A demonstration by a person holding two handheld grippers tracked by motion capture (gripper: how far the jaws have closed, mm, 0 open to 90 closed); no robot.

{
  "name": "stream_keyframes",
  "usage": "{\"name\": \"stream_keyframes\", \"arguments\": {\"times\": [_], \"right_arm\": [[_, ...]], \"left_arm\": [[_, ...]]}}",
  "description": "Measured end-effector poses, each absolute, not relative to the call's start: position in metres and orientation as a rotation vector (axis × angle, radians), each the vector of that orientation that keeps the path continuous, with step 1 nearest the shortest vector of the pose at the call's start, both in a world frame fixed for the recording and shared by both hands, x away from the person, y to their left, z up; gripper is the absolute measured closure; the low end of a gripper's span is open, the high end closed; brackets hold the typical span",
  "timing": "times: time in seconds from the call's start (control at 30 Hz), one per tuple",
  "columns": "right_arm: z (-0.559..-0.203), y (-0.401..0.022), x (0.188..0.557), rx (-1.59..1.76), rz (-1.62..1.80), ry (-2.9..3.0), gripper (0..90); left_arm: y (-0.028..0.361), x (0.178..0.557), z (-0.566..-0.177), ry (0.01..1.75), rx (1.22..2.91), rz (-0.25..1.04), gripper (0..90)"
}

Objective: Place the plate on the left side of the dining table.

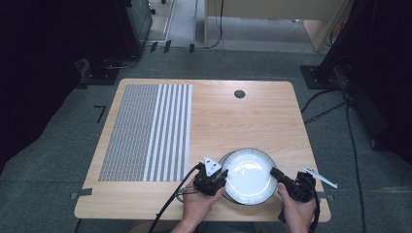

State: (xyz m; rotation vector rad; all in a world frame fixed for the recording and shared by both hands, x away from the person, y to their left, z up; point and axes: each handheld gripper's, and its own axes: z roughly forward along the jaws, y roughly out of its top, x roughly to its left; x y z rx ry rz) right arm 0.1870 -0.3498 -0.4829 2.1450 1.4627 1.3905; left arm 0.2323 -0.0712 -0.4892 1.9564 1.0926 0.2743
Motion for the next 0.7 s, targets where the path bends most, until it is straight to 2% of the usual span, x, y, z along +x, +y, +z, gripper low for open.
{"name": "stream_keyframes", "arguments": {"times": [0.27,0.7], "right_arm": [[-0.486,-0.352,0.187,2.205,1.500,1.441,84.8],[-0.476,-0.344,0.188,2.166,1.542,1.445,84.7]], "left_arm": [[-0.068,0.233,-0.485,1.087,1.935,0.232,66.4],[-0.057,0.235,-0.471,1.080,1.930,0.240,70.2]]}}
